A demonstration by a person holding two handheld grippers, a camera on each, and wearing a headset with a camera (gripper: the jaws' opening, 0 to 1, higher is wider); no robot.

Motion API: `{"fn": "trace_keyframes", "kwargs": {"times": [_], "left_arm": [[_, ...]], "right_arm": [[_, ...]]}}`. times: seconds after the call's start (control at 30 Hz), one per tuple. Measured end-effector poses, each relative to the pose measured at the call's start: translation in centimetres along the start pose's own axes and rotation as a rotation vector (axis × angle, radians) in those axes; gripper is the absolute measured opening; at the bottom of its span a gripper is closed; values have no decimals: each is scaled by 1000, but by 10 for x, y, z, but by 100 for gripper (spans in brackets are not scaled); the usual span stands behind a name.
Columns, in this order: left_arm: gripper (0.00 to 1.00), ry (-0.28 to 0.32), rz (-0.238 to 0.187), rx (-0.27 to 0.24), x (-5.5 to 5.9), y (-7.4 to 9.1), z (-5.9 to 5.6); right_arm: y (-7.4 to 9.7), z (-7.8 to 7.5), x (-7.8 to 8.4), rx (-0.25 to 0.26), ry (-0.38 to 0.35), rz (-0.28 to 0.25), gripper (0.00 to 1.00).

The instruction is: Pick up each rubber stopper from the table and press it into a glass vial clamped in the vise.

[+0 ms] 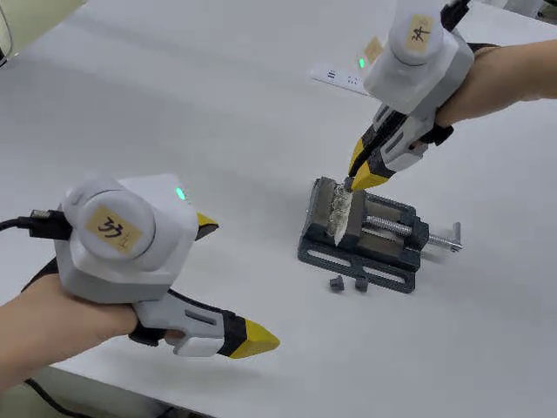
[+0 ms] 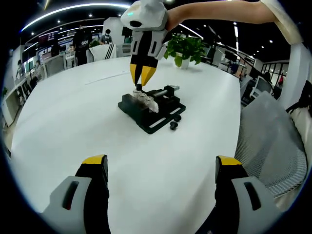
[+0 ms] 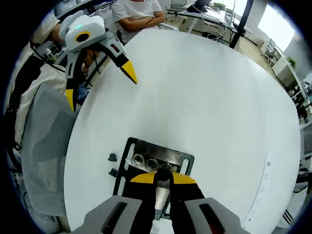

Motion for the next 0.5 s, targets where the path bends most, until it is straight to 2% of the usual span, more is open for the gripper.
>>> {"fn": "trace_keyframes", "kwargs": {"times": [0.23,0.37,0.5], "left_arm": [[90,0,0,1,0,1,-2],[90,0,0,3,1,1,-3],[90,0,0,4,0,1,-4]], "right_arm": [[-2,2,0,29,5,-4,4],[0,-2,0,50,4,-3,5],[0,-4,0,42,-5,-5,5]]}}
Point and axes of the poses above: the centre of the closed fingertips' face, and the gripper's own axes: y roughly backward along the fingers, z roughly to its left, x roughly out of its underside, the point moved 2 cm from there along y, roughly backward along the fingers, and after that the axes turned 4 degrees about z, right-handed, at the moved point
